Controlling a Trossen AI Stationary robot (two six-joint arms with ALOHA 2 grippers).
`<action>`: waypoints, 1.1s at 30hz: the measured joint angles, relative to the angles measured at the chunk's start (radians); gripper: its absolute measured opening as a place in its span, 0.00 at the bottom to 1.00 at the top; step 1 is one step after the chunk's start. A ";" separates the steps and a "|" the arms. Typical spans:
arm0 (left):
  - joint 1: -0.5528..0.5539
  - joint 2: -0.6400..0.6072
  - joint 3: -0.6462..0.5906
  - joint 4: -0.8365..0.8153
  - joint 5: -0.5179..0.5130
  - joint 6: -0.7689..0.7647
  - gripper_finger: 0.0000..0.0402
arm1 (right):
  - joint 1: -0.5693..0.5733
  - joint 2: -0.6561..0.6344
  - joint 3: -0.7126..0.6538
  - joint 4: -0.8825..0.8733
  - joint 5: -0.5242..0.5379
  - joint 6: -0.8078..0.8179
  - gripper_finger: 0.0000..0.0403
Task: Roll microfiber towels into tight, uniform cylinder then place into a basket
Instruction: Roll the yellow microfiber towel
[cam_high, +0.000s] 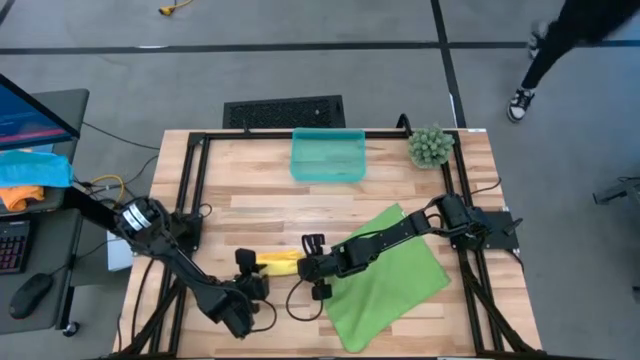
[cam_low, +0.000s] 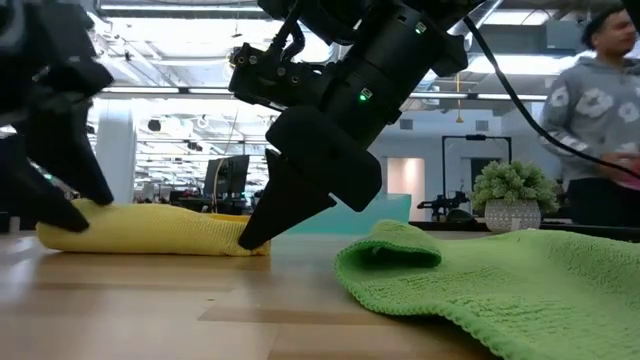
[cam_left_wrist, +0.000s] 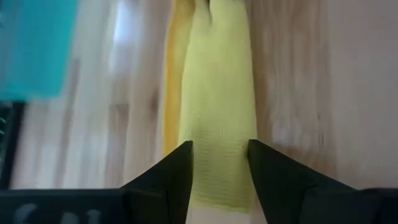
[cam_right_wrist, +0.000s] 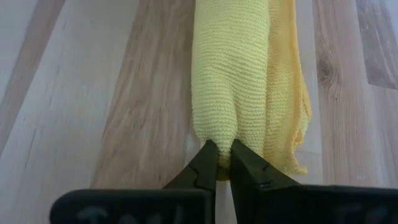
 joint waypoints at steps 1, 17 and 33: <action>0.010 0.000 -0.005 0.009 0.021 0.000 0.36 | 0.000 0.000 0.000 0.000 -0.001 0.000 0.11; 0.108 -0.013 -0.078 0.082 0.207 -0.039 0.20 | 0.013 0.001 0.013 -0.004 -0.025 0.009 0.11; 0.216 -0.244 -0.087 0.104 0.614 -0.216 0.04 | 0.045 0.009 0.077 0.031 -0.246 0.175 0.11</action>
